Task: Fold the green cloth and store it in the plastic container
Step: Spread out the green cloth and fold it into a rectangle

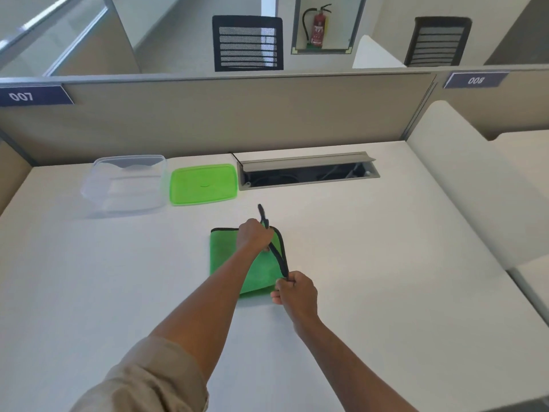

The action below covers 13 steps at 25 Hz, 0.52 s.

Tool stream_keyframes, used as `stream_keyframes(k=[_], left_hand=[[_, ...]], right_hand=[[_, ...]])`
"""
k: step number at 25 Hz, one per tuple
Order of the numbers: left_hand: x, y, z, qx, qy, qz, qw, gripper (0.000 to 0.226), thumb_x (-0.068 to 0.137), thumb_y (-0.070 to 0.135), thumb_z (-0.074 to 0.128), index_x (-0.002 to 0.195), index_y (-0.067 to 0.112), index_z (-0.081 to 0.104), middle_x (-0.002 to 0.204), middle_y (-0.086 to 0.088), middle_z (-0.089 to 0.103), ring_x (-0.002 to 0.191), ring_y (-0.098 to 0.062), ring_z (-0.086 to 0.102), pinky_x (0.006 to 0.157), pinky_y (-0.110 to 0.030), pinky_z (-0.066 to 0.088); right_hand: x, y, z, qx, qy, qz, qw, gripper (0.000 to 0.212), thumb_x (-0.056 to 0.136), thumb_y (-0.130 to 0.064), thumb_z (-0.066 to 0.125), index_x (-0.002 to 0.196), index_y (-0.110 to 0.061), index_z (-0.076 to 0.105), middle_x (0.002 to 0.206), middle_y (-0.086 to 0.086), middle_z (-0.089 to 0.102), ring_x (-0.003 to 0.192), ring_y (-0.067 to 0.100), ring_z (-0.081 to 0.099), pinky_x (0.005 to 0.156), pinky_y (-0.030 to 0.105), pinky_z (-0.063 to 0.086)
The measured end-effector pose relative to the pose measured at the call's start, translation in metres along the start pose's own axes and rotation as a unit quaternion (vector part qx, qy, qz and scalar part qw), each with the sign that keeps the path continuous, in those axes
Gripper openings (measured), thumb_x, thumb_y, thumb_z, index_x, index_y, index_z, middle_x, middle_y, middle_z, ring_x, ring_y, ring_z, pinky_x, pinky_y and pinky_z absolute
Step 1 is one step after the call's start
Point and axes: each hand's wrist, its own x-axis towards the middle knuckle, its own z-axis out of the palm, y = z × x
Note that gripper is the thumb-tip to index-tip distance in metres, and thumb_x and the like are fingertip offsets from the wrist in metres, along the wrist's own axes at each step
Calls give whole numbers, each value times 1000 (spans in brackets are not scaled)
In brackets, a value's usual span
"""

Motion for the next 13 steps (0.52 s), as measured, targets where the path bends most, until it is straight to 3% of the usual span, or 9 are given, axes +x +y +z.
stream_keyframes(k=[3, 7, 8, 10, 13], left_hand=[[2, 1, 8, -74, -62, -21, 995, 34, 96, 32, 51, 88, 3, 68, 80, -12, 72, 67, -24, 67, 70, -36, 58], [-11, -8, 0, -271, -124, -59, 953, 22, 100, 20, 43, 83, 12, 55, 81, -8, 55, 63, -18, 53, 54, -24, 43], [-16, -14, -1, -274, -108, -24, 955, 21, 100, 17, 43, 86, 11, 58, 84, -7, 57, 66, -17, 56, 56, -23, 45], [-31, -34, -4, -180, 5, 82, 980, 24, 99, 19, 46, 96, 9, 67, 91, -2, 69, 77, -15, 65, 69, -27, 52], [-64, -73, -3, -40, 151, 202, 967, 18, 97, 23, 54, 102, 17, 70, 99, 7, 71, 89, -11, 62, 79, -27, 47]], right_hand=[[5, 11, -9, -43, 6, 24, 999, 20, 78, -4, 45, 76, -10, 64, 78, 10, 72, 71, 28, 72, 71, 43, 61], [3, 18, -18, -120, 16, -39, 992, 21, 80, -5, 44, 80, -17, 61, 78, -1, 68, 74, 23, 66, 65, 38, 57], [2, 17, -19, -154, 30, -75, 985, 19, 82, -7, 45, 83, -19, 60, 79, -5, 66, 74, 20, 63, 62, 35, 53], [2, 14, -19, -206, 69, -169, 961, 16, 85, -9, 48, 88, -23, 56, 83, -9, 62, 75, 17, 58, 59, 31, 47], [7, 12, -15, -265, 81, -313, 908, 24, 82, -3, 54, 98, -20, 57, 94, -6, 57, 83, 19, 53, 61, 33, 47]])
